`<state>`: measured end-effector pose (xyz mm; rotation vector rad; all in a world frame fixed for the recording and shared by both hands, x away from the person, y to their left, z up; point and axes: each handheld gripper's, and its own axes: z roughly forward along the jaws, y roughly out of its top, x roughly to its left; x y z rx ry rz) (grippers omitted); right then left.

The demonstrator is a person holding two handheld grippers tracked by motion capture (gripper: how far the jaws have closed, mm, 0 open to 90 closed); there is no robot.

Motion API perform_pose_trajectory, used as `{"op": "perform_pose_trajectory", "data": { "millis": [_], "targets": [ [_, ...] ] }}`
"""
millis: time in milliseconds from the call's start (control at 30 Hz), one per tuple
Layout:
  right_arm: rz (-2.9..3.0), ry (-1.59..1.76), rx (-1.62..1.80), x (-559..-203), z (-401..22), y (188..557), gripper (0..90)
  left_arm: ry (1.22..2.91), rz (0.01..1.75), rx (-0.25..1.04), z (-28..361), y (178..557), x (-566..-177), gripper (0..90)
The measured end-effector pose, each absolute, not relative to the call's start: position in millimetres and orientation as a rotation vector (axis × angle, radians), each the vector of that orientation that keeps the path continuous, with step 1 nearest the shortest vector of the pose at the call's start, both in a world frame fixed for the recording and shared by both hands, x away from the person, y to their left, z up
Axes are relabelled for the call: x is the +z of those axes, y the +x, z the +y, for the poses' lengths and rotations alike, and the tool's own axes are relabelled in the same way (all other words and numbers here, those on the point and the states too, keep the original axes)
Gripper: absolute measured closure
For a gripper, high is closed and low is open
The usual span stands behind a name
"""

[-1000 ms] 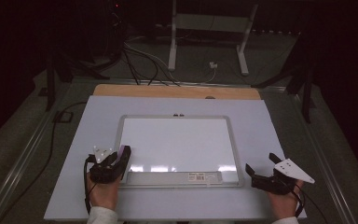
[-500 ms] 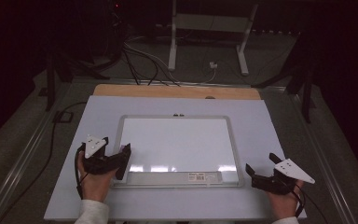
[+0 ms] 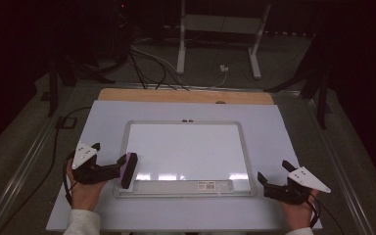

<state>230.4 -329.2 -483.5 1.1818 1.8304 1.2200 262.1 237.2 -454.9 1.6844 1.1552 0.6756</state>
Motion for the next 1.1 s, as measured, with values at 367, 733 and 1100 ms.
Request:
{"op": "perform_pose_trajectory", "data": {
  "millis": [367,733,1100],
  "targets": [
    [1.833,1.155,1.241,-482.9,-327.8,230.0,0.9,1.692,1.15,0.701,250.8,257.4,-469.2,0.5],
    [1.832,1.137,1.28,-481.2,-328.2,229.1,0.7,1.647,1.131,0.745,260.9,246.5,-474.0,0.5],
    [1.831,1.154,1.295,-481.7,-330.0,231.0,0.7,1.622,1.157,0.766,266.6,243.3,-477.8,0.5]
  ]
}}
